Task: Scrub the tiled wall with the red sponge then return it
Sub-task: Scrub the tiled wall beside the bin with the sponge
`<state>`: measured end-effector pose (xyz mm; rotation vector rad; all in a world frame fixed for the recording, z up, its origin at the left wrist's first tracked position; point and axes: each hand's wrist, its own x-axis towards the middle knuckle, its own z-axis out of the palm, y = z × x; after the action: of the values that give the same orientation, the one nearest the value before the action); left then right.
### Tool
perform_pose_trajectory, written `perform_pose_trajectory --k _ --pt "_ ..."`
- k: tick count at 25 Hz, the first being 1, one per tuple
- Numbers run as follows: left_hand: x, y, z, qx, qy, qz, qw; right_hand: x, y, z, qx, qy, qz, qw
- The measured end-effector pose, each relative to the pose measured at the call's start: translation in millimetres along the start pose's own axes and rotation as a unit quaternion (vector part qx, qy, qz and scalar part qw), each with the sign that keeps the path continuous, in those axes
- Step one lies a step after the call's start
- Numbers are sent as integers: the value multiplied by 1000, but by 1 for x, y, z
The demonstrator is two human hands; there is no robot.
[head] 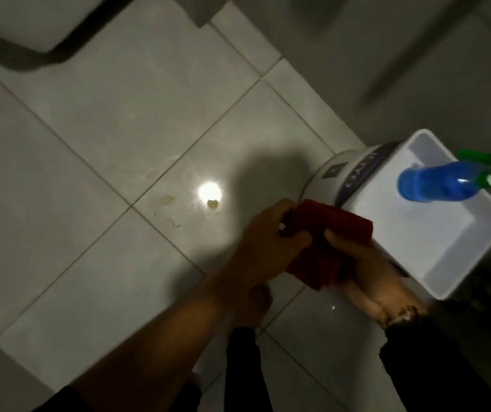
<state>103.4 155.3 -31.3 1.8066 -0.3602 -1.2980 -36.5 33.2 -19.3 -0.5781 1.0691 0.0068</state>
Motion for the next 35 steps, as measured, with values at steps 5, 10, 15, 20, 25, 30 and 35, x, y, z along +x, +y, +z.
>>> perform_pose_trajectory --k 5,10,15,20,25,30,35 --pt "-14 -180 -106 74 255 -108 958 116 83 85 -226 1 1 974" --pt "10 -382 -199 301 332 -141 883 272 151 142 -606 54 -257 751" --pt "57 -499 -221 403 391 -99 822 384 220 147 -803 23 -317 504" --pt "69 -537 -220 424 449 -54 785 421 263 162 -801 83 -365 467" --pt "71 -535 -220 403 453 -48 793 374 374 144 -825 -118 -443 332" --pt "70 -535 -218 404 446 -50 797 335 313 55 -866 -50 -307 391" --pt "72 -538 -219 397 452 -44 798 427 314 189 -789 35 -447 421"
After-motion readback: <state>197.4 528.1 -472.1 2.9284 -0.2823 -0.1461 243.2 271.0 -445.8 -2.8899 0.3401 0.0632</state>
